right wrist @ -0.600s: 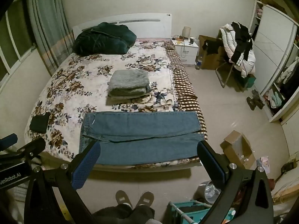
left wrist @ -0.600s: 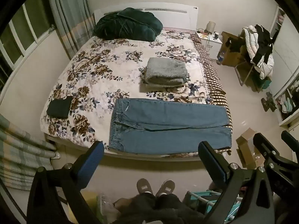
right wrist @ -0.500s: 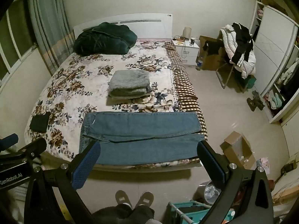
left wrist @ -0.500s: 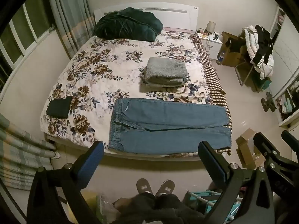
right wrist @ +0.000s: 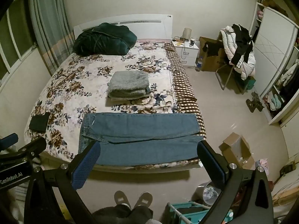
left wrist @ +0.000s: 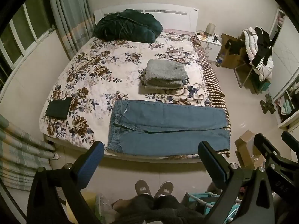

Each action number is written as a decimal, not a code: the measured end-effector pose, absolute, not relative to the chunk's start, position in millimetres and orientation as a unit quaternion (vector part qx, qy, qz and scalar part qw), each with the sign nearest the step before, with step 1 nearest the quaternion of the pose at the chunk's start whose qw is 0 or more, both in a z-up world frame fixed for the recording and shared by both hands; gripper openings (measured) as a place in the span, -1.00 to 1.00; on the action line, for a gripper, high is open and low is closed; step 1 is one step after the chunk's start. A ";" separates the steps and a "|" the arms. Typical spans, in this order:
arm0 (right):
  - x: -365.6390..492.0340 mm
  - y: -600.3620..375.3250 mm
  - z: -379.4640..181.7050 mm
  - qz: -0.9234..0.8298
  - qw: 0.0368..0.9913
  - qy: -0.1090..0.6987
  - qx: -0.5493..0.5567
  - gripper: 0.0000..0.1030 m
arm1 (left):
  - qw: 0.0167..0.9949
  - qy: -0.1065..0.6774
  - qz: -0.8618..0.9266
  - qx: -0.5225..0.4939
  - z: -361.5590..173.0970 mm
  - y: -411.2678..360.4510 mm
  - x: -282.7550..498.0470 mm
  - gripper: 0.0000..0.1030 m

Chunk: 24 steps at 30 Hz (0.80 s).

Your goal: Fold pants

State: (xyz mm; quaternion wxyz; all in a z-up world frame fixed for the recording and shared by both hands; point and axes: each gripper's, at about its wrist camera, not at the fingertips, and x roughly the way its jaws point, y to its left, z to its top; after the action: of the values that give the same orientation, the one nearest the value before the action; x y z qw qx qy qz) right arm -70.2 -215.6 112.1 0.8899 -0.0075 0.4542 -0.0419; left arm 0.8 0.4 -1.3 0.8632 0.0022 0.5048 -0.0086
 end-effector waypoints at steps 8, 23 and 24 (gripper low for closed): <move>-68.8 -219.7 117.4 -0.042 0.891 0.452 -0.007 1.00 | 0.864 0.503 -0.009 0.001 -2.0 -0.9 1.7 1.00; -64.5 -222.8 122.1 -0.042 0.892 0.451 -0.008 1.00 | 0.866 0.500 -0.009 0.000 8.0 -13.7 11.1 1.00; -61.3 -226.4 126.1 -0.043 0.892 0.449 -0.008 1.00 | 0.866 0.499 -0.009 0.000 8.1 -14.0 11.3 1.00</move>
State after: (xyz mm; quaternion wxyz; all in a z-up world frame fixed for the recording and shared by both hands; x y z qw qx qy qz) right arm -61.3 -226.4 126.1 0.8923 -0.0082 0.4494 -0.0427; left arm 11.3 -14.0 8.1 0.8664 0.0003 0.4993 -0.0087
